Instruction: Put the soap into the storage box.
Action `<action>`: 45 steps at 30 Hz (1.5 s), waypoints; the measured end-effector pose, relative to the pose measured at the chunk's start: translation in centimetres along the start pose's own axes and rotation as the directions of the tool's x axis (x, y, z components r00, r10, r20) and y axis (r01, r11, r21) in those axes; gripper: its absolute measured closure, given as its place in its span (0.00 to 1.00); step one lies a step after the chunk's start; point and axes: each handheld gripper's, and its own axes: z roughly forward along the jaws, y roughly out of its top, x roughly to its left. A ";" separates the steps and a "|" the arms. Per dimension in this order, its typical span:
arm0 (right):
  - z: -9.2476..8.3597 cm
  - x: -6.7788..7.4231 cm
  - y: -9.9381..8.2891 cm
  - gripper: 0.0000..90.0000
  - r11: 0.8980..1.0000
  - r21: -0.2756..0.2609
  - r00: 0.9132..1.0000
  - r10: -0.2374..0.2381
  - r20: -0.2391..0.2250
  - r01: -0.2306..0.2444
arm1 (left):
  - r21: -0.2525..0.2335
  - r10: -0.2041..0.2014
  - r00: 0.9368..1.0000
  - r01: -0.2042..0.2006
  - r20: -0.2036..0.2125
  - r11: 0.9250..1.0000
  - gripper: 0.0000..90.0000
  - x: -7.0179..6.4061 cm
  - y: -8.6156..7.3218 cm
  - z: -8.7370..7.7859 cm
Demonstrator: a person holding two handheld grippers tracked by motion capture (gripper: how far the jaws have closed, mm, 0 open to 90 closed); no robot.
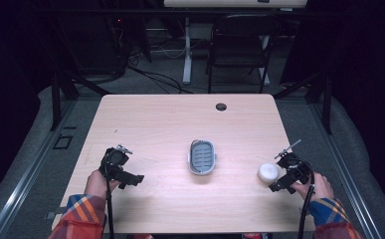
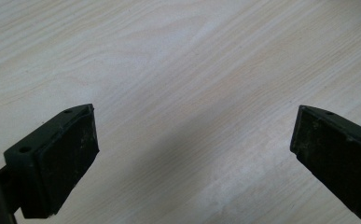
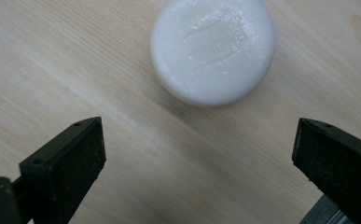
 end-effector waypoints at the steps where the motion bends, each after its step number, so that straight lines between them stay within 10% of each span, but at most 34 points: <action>1: 0.3 0.2 -0.1 0.03 0.999 -0.030 1.000 0.023 -0.001 -0.023 | 0.001 -0.003 1.000 0.003 0.002 1.000 0.01 0.0 0.0 0.0; 11: 0.1 0.6 0.6 0.03 0.998 0.055 0.998 -0.043 0.041 0.040 | 0.003 -0.001 1.000 0.001 0.003 1.000 0.01 -0.1 0.0 0.1; 14: 0.8 1.0 0.4 0.02 1.000 -0.006 1.000 0.012 0.029 -0.012 | 0.006 0.003 1.000 -0.003 0.004 1.000 0.01 -0.1 0.1 0.2; 16: 0.3 0.8 0.8 0.01 0.996 0.076 0.997 -0.054 0.052 0.050 | 0.007 0.005 1.000 -0.005 0.004 1.000 0.01 -0.1 0.1 0.2; 23: 0.1 0.7 1.5 0.00 0.991 0.106 0.995 -0.086 0.058 0.079 | 0.009 0.003 1.000 -0.003 0.007 1.000 0.00 -0.1 0.1 0.2; 45: 1.5 0.8 3.5 0.00 0.996 0.059 0.997 -0.071 0.037 0.068 | 0.018 0.012 1.000 -0.012 0.007 1.000 0.00 -0.2 0.2 0.3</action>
